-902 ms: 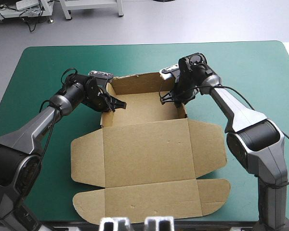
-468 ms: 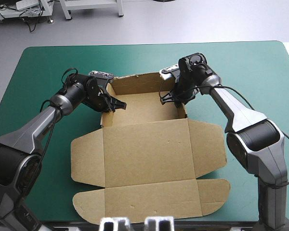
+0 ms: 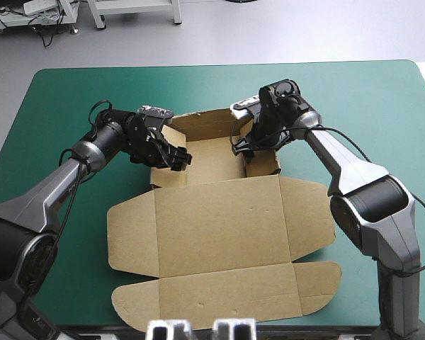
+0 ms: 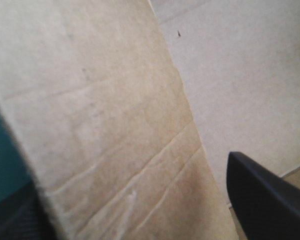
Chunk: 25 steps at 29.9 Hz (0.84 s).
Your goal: Fold the box
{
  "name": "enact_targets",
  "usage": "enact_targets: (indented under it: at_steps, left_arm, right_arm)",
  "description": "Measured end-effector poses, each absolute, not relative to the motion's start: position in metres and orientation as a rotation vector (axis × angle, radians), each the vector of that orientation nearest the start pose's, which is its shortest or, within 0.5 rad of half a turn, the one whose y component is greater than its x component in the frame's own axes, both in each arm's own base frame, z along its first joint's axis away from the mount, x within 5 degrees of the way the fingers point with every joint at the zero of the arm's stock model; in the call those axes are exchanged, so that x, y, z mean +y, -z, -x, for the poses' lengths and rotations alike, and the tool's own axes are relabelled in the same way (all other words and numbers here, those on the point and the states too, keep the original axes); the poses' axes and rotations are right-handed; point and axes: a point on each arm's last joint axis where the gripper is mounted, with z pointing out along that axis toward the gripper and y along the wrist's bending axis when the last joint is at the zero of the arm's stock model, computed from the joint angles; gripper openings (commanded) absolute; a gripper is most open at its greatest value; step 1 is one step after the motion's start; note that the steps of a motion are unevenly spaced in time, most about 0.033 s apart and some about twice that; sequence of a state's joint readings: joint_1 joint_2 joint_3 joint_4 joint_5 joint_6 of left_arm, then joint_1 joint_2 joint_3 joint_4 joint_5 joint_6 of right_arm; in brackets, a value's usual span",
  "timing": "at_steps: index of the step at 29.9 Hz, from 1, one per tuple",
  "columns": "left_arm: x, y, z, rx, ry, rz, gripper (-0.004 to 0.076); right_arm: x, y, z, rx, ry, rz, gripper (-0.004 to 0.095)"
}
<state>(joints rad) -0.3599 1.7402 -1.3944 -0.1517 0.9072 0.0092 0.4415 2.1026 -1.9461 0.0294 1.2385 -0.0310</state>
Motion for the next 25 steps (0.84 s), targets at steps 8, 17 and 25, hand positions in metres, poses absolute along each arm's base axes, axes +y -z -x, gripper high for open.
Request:
enact_targets:
  at_steps: [8,17,25]
  left_arm:
    - [-0.131,-0.307,-0.328,2.594,0.239,-0.432,0.0608]
    - [-0.108,-0.365,-0.28,2.523,0.174,-0.477,0.0351]
    - [-0.073,-0.403,-0.196,2.485,0.07,-0.651,-0.0008]
  right_arm:
    - [0.19,-0.321,-0.402,2.646,-0.117,0.646,0.0773]
    - [0.172,-0.408,-0.36,2.428,-0.178,0.665,0.0757]
    - [0.164,-0.43,-0.345,2.354,-0.143,0.712,0.0742]
